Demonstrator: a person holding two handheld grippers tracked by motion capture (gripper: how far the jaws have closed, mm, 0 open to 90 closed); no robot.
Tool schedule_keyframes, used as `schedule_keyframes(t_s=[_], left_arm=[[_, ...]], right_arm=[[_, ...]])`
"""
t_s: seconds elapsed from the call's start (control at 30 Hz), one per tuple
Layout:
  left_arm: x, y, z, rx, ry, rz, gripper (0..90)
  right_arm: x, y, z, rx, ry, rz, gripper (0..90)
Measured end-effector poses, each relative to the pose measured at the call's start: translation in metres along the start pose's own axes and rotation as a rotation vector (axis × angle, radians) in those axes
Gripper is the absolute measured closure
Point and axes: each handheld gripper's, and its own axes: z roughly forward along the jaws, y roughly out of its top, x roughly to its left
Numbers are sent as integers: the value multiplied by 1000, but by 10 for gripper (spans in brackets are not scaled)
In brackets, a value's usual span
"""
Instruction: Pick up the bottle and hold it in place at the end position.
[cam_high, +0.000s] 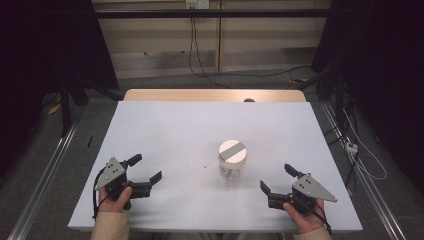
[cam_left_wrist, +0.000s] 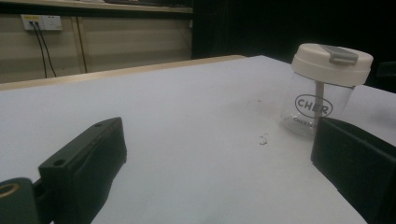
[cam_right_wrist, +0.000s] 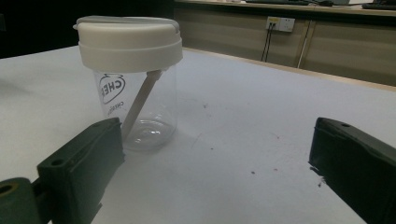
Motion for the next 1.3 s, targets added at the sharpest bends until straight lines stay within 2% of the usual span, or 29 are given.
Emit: schedule_keyframes(t_s=[0.17,0.27,0.33,0.47,0.63,0.8,0.93,1.03,1.3], left_arm=[[1,1,1,7,-5,15,30],[1,1,1,3,-7,16,31],[1,1,1,5,-7,14,31],[0,2,2,-3,-12,15,31],[0,1,2,-7,-14,1,31],[-2,2,2,-8,-21,6,30],[-2,2,2,-12,-22,5,31],[-2,2,1,-17,-21,1,31],[0,2,1,-27,-21,-14,31]], right_arm=[[2,1,5,5,14,-1,27],[3,1,9,16,21,-4,26],[3,3,12,10,27,12,27],[8,6,19,15,42,3,29],[12,11,27,41,56,-6,32],[18,13,37,66,64,4,37],[29,16,54,98,75,0,37],[35,17,64,106,77,18,38],[50,16,82,122,94,24,42]])
